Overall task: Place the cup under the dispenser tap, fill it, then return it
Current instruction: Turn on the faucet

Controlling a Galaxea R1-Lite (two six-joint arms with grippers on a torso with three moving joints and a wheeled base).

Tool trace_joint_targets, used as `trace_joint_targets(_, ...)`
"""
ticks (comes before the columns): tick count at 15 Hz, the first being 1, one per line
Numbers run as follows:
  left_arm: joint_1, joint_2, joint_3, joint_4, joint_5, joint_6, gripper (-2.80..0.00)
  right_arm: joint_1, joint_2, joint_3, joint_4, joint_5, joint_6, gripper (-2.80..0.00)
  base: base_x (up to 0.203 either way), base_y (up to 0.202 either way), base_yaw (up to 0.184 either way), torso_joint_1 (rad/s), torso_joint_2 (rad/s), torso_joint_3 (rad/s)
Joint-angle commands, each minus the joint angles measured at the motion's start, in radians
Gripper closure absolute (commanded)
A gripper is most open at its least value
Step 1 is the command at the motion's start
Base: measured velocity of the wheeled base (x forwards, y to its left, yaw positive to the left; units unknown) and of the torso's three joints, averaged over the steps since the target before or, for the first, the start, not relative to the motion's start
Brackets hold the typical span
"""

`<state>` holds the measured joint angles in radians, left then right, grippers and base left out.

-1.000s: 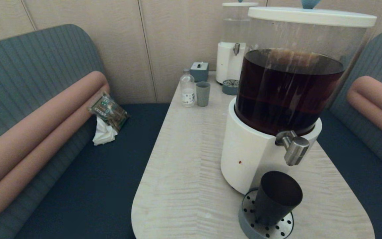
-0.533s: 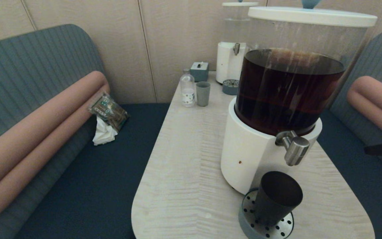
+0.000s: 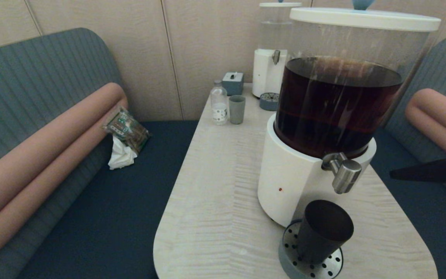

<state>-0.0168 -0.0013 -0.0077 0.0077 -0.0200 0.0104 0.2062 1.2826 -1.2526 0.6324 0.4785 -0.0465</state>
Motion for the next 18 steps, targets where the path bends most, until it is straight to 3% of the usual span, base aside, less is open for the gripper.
trace_joint_targets(1, 0.0, 0.0, 0.0, 0.0, 0.0, 0.0, 0.0, 0.031, 0.006, 0.013, -0.005, 0.003, -0.019, 0.0, 0.0, 0.0, 0.0, 0.0, 0.0, 0.0)
trace_joint_targets(5, 0.0, 0.0, 0.0, 0.0, 0.0, 0.0, 0.0, 0.057, 0.04, 0.02, -0.031, 0.003, -0.076, 0.0, 0.0, 0.0, 0.0, 0.0, 0.0, 0.0)
trace_joint_targets(18, 0.0, 0.0, 0.0, 0.0, 0.0, 0.0, 0.0, 0.062, 0.107, 0.022, -0.189, 0.0, -0.084, 0.0, 0.0, 0.0, 0.0, 0.0, 0.0, 0.0)
